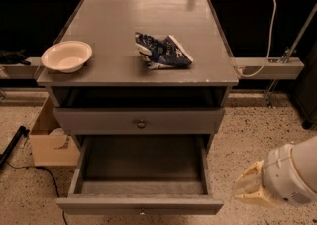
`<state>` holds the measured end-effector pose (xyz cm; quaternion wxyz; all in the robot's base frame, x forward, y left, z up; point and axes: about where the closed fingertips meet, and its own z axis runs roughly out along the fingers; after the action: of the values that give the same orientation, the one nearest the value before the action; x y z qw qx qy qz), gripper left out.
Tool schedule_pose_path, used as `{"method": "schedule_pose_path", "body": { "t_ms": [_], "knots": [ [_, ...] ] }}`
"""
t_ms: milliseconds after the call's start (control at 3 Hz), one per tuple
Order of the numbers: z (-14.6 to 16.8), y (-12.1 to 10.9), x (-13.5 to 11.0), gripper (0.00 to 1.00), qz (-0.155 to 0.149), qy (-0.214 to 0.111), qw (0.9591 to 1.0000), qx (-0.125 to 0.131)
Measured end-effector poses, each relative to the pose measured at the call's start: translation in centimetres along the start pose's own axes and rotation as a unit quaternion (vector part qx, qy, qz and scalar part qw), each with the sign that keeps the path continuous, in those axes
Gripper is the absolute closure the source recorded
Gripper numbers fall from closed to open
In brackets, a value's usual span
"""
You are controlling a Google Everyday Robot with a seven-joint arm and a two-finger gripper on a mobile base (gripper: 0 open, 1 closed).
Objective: Close middle drawer
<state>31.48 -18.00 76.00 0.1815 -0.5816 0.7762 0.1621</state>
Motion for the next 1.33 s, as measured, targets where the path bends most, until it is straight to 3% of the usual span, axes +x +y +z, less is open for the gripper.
{"method": "schedule_pose_path", "body": {
  "t_ms": [667,1000,1333],
  "knots": [
    [7.9,2.4,3.1,1.0,0.03,0.003,0.9985,-0.045],
    [8.5,2.5,3.4,1.0,0.034,0.002,0.9983,-0.048],
    [8.1,3.0,3.4,1.0,0.035,-0.005,0.999,-0.028]
  ]
}}
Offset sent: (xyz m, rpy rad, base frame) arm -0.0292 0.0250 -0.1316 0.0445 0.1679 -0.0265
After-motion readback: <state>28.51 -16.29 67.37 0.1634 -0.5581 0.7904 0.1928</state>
